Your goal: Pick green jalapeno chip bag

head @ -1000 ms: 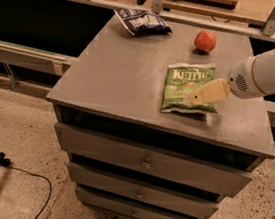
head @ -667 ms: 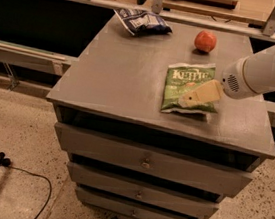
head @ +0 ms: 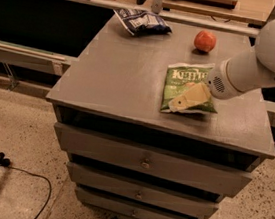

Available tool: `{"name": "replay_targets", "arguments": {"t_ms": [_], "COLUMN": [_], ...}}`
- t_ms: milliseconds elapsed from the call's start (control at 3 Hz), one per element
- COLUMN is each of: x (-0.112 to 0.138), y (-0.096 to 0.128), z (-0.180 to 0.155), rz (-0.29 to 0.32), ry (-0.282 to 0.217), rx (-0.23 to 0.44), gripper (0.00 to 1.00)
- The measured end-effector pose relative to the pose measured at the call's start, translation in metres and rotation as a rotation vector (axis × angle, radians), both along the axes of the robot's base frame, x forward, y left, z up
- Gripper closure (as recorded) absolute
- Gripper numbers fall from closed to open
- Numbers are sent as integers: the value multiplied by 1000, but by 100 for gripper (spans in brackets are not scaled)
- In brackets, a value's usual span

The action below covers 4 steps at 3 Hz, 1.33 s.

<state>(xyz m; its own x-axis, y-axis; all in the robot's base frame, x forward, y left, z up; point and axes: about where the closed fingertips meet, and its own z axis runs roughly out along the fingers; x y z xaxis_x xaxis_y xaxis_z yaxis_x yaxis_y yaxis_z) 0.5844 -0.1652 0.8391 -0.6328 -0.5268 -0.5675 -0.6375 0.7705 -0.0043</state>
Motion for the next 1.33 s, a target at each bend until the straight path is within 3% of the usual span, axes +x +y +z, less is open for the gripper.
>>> {"name": "replay_targets", "arguments": {"t_ms": [667, 1000, 1333], "x": [-8, -8, -7], "y": [-7, -13, -21], "z": [-21, -18, 8], "rz": [1, 8, 19], "ry": [48, 36, -50], "rx": [11, -8, 4], "gripper": [41, 64, 87]}}
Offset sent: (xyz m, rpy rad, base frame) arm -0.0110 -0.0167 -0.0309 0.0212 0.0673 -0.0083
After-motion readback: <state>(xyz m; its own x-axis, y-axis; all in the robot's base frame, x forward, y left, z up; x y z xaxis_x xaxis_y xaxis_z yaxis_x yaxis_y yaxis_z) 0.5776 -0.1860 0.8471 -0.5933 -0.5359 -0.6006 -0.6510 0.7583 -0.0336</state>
